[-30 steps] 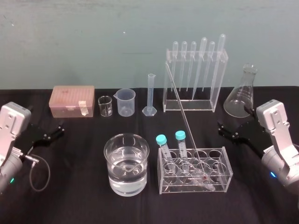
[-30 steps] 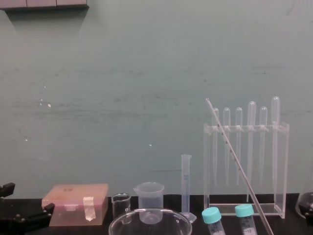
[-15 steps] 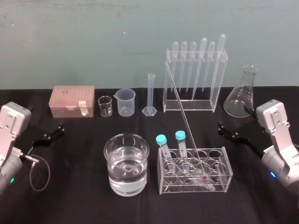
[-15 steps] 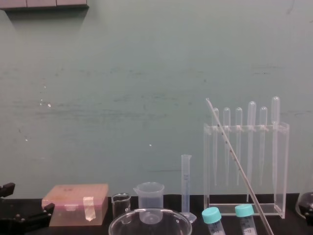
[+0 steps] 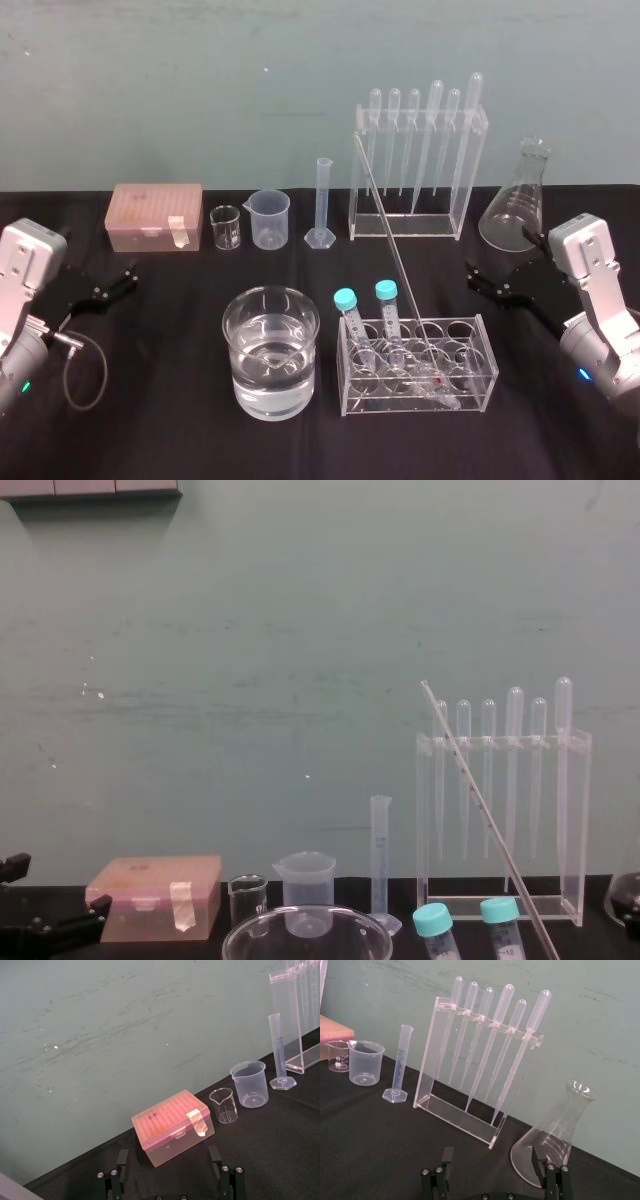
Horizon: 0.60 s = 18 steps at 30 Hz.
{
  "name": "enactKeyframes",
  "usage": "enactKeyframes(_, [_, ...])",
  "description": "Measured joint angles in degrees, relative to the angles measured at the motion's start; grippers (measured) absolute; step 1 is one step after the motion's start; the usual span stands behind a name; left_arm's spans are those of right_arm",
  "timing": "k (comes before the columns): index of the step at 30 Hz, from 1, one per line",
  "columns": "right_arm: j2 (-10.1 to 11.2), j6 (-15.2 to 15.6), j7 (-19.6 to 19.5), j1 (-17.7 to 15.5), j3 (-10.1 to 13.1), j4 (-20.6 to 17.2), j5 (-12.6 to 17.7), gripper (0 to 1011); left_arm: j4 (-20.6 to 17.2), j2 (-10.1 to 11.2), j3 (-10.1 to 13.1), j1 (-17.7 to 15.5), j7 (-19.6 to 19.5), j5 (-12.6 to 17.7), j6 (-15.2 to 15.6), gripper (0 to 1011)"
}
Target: Hold the thermometer with one hand and immerse one end into the beaker, then reinsert it into the test tube rack.
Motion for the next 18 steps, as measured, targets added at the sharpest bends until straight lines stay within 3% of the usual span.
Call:
enactKeyframes(8, [0.1, 0.1, 1.4, 0.5, 0.2, 0.1, 0.4, 1002, 0.0, 0.0, 0.0, 0.0, 0.0, 0.0, 0.0, 1008])
enactKeyframes(14, [0.7, 4.6, 10.2, 0.5, 5.1, -3.3, 11.4, 1002, 0.0, 0.0, 0.0, 0.0, 0.0, 0.0, 0.0, 1008])
enactKeyframes(17, [1.8, 10.5, 16.7, -0.6, 9.3, -8.0, 21.2, 1002, 0.0, 0.0, 0.0, 0.0, 0.0, 0.0, 0.0, 1008])
enactKeyframes(18, [2.1, 11.9, 17.9, -0.8, 10.1, -9.0, 22.9, 1002, 0.0, 0.0, 0.0, 0.0, 0.0, 0.0, 0.0, 1008])
